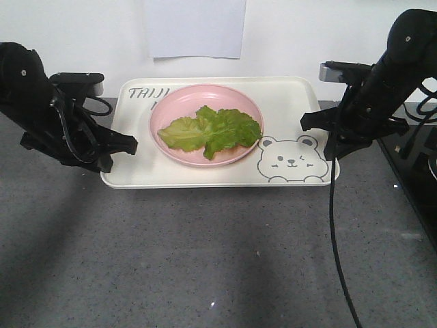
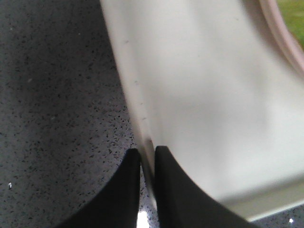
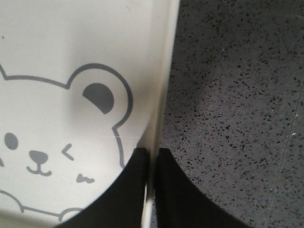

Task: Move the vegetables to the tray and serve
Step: 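Hold the tray above the countertop while the base aligns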

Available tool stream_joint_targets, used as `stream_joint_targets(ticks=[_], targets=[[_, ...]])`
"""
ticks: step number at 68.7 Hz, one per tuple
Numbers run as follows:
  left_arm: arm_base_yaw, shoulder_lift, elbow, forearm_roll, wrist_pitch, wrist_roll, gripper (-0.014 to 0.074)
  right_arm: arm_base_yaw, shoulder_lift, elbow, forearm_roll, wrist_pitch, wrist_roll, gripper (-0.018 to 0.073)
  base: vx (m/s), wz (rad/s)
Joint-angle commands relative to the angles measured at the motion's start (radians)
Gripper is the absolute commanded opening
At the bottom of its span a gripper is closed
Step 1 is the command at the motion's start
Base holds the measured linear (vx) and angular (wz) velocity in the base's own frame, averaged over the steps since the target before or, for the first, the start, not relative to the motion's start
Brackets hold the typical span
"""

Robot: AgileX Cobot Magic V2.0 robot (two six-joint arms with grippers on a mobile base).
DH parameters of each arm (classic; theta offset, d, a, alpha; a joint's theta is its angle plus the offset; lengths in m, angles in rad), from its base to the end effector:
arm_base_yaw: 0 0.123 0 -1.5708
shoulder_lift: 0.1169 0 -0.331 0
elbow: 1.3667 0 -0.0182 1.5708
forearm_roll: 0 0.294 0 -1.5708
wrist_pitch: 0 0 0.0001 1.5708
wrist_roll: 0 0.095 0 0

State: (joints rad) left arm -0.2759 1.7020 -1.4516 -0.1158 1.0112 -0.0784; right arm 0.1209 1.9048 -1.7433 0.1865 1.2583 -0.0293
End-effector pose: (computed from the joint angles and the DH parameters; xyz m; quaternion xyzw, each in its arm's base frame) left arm 0.3929 -0.1209 0.3269 0.0761 0.9760 -0.0879 0.1840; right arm 0.4558 0.0723 0.3265 -0.0563 0.9872 0.0967 0.1140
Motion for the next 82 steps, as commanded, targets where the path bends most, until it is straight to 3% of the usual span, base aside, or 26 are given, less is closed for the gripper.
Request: stream_joint_targets(ticks=[1, 82], targets=[[-0.027, -0.055, -0.036, -0.131, -0.090, 0.030, -0.0006, 0.018, -0.063, -0.026, 0.134, 0.024, -0.023, -0.0004, 0.00, 0.00], [-0.027, -0.055, -0.036, -0.131, -0.090, 0.030, -0.0006, 0.018, -0.063, -0.026, 0.134, 0.023, -0.023, -0.0004, 0.00, 0.00]])
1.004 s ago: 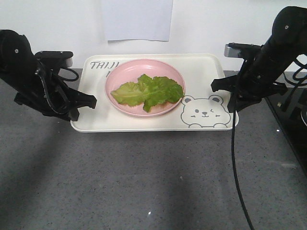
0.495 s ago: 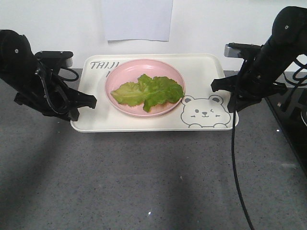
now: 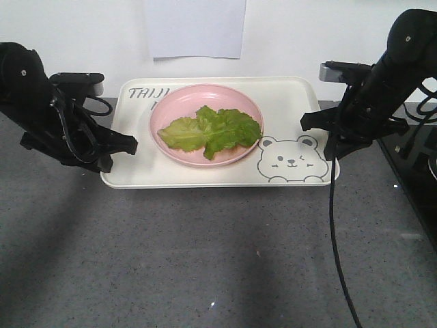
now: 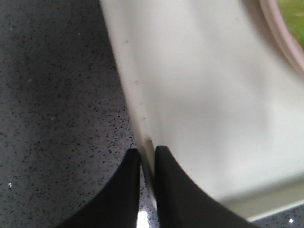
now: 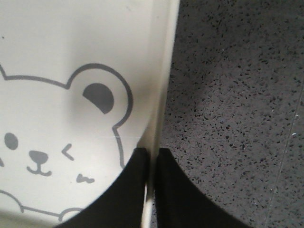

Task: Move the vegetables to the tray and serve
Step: 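Hold the tray above the countertop while the base aligns, then lower the tray onto the countertop with both grippers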

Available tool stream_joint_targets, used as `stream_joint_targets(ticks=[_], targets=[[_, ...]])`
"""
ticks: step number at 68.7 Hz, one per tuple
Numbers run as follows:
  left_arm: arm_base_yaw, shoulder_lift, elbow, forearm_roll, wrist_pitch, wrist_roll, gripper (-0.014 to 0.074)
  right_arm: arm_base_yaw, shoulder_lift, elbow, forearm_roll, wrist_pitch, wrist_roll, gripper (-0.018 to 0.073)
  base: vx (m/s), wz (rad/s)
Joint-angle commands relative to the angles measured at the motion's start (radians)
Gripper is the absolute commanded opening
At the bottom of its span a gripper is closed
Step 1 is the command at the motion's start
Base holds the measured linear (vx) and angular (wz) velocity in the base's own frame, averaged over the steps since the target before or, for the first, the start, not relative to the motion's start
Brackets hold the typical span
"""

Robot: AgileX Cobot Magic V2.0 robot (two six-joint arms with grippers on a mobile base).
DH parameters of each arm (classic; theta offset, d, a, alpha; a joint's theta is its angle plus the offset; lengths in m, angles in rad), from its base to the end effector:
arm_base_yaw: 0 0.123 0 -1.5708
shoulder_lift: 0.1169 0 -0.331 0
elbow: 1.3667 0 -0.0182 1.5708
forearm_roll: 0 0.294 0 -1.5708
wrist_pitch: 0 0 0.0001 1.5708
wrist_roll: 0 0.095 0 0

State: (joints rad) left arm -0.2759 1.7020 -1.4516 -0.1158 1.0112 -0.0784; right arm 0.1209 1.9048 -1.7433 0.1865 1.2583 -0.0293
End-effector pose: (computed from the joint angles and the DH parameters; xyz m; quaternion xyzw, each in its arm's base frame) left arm 0.3929 -0.1209 0.3269 0.0761 0.9760 -0.0879 0.1840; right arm 0.4558 0.0723 0.3265 -0.0563 0.9872 0.0967 0.1140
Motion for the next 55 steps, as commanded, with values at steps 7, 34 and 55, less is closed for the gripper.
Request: stream_joint_targets(ticks=[7, 34, 55], targets=[[-0.027, -0.055, -0.036, -0.131, -0.090, 0.030, -0.0006, 0.018, -0.063, -0.026, 0.134, 0.023, -0.023, -0.0004, 0.00, 0.00], [-0.027, -0.055, -0.036, -0.119, -0.121, 0.030, -0.0006, 0.018, -0.063, -0.026, 0.133, 0.013, -0.024, -0.0004, 0.00, 0.00], [-0.027, -0.052, -0.036, -0.064, -0.104, 0.029, -0.0006, 0.021, -0.063, -0.026, 0.145, 0.023, -0.062, -0.0004, 0.00, 0.00]])
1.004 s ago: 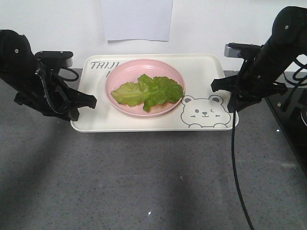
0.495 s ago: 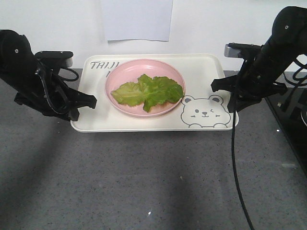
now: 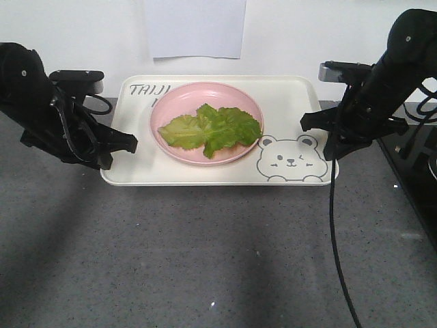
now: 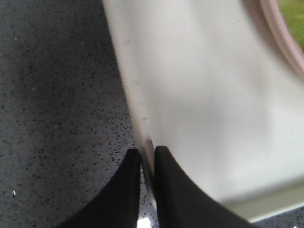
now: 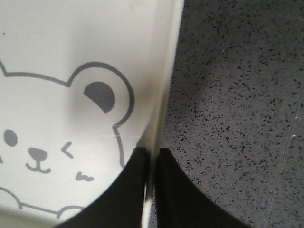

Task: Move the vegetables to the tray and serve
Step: 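Lower the tray onto the countertop with both grippers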

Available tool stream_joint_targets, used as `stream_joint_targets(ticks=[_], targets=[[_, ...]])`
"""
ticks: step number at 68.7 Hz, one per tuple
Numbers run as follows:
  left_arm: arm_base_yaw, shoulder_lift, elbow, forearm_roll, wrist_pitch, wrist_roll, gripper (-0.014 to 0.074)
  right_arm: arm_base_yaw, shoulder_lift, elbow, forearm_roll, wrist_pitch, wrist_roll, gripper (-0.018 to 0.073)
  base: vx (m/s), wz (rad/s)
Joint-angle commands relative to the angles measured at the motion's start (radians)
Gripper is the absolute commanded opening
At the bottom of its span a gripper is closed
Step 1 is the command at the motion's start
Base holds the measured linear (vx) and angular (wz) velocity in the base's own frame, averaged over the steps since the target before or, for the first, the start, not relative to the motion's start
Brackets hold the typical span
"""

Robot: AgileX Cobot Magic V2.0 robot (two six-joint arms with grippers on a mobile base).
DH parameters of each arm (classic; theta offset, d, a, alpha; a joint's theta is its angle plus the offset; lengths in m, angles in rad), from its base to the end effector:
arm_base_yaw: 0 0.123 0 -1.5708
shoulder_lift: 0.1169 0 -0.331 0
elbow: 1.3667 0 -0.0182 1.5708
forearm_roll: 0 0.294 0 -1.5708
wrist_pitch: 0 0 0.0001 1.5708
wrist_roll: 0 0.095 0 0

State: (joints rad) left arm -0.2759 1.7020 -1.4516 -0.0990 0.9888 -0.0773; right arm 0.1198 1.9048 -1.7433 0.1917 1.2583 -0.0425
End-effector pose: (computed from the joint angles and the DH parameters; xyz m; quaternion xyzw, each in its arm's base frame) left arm 0.3952 -0.1200 0.3276 0.0789 0.9739 -0.0818 0.1963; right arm 0.4559 0.0722 0.3266 -0.0618 0.9866 0.0984 0.1146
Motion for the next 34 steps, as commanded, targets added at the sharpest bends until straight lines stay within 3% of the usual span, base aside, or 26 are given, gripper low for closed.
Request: stream_joint_targets(ticks=[1, 34], targets=[[-0.027, -0.052, -0.036, -0.078, -0.080, 0.027, -0.0006, 0.022, -0.063, -0.026, 0.140, 0.024, -0.052, -0.0004, 0.00, 0.00], [-0.027, -0.013, -0.033, -0.017, -0.024, 0.027, -0.0006, 0.022, -0.007, -0.024, 0.201, 0.031, -0.057, -0.0004, 0.00, 0.00]])
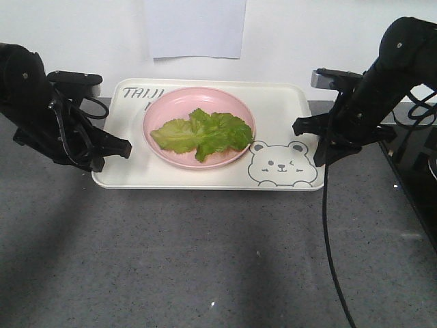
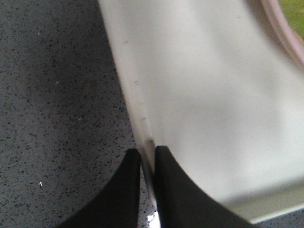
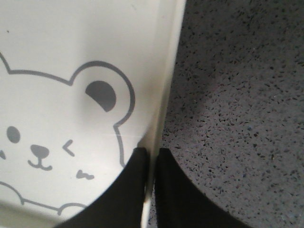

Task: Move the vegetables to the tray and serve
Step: 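Lower the tray onto the countertop with both grippers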

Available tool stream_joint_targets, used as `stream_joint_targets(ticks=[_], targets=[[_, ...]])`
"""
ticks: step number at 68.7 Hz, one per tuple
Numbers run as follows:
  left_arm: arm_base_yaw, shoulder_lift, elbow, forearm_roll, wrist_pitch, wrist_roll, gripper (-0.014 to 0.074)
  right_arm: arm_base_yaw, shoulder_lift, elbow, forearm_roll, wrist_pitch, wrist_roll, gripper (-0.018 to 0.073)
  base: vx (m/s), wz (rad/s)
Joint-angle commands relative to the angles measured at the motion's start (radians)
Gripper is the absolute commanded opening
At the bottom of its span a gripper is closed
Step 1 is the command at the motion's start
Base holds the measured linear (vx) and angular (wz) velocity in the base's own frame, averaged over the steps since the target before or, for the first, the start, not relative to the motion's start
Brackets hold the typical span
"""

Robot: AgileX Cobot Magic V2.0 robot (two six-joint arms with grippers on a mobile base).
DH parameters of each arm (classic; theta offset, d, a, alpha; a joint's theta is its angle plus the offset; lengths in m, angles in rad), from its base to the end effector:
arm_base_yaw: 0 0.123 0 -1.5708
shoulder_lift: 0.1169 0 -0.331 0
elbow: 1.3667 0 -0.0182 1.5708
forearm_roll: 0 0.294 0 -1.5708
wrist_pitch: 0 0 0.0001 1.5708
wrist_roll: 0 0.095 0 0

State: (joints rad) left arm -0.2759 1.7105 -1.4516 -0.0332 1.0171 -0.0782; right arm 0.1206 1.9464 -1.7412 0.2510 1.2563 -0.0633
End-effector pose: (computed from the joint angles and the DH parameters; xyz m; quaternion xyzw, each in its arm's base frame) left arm 0.3958 -0.1149 0.3227 0.0910 0.9775 -0.0487 0.1841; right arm 0.4633 0.0788 0.3077 -0.0639 0.9856 0.1250 0.0938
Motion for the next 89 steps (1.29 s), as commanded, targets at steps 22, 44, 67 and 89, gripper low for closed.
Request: stream_joint_targets(ticks=[22, 44, 67, 89], targets=[[-0.027, 0.073, -0.032, -0.068, -0.047, 0.029, -0.0006, 0.023, -0.048, -0.026, 0.155, 0.033, -0.037, -0.0004, 0.00, 0.00], [-0.027, 0.079, -0.032, -0.038, -0.058, 0.030, -0.0006, 0.084, 0.008, -0.025, 0.104, 0.033, -0.021, -0.0004, 0.00, 0.00], [-0.027, 0.079, -0.032, -0.015, -0.059, 0.030, -0.0006, 0.129, 0.049, -0.025, -0.003, 0.033, 0.030, -0.0004, 0.00, 0.00], [-0.027, 0.079, -0.032, -0.014, -0.059, 0.030, -0.0006, 0.131, 0.049, -0.025, -0.004, 0.033, 0.032, -0.0004, 0.00, 0.00]])
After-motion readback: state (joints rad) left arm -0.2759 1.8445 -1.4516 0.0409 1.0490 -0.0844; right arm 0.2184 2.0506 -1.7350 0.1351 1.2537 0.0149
